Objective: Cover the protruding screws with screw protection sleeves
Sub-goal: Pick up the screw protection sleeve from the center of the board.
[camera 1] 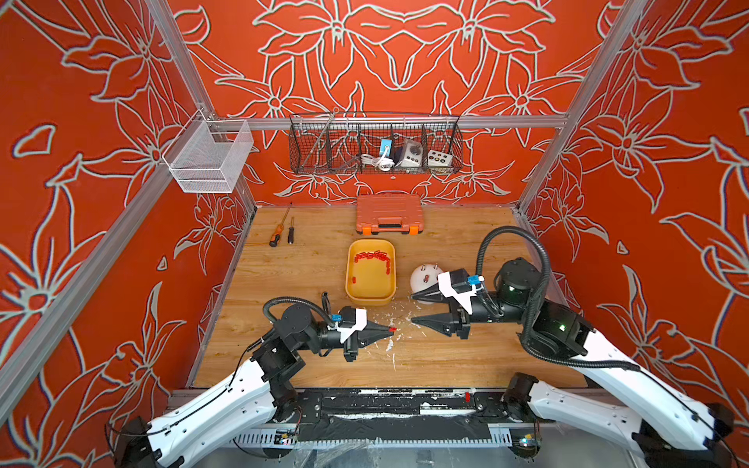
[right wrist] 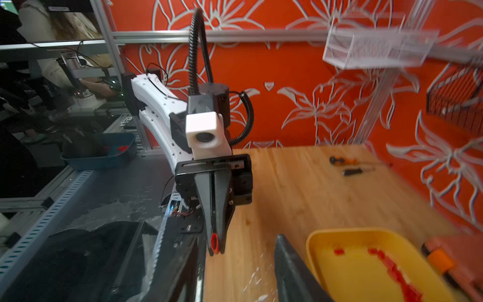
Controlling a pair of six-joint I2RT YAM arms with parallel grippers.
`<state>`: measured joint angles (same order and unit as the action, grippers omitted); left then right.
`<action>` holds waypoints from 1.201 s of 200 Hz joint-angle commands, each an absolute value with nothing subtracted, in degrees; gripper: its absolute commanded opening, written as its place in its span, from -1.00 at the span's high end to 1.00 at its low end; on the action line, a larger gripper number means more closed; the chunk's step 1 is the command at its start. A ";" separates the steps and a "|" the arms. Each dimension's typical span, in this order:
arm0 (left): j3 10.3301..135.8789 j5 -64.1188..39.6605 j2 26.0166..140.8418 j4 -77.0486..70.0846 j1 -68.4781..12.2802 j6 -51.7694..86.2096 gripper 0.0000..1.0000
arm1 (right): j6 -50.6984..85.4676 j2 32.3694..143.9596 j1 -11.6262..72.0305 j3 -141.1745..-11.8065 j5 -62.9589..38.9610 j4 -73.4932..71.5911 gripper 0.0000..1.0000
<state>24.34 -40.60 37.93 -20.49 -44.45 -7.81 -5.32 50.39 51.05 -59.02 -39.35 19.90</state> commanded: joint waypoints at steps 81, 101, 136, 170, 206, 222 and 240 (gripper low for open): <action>27.76 -38.32 42.19 -10.00 -47.71 -16.17 1.00 | -15.73 58.72 56.56 -59.03 -36.53 34.51 -0.04; 27.91 -38.44 42.10 -9.67 -47.81 -16.17 1.00 | -15.63 58.12 56.69 -58.18 -36.96 32.80 -0.06; 28.14 -38.41 42.45 -9.34 -48.10 -16.32 1.00 | -16.17 59.80 57.12 -58.89 -38.76 32.48 0.12; 28.24 -38.24 42.19 -9.31 -48.26 -16.23 1.00 | -16.56 60.80 57.39 -58.89 -39.46 31.99 0.33; 28.22 -38.15 42.19 -9.32 -48.30 -16.34 1.00 | -16.82 61.89 57.52 -59.32 -39.64 32.69 0.58; 28.29 -38.07 42.10 -9.24 -48.34 -16.35 1.00 | -16.98 62.32 57.57 -59.47 -39.62 33.28 0.80; 28.22 -38.06 41.77 -9.40 -48.34 -16.19 1.00 | -16.96 62.50 57.66 -59.64 -39.51 33.66 0.94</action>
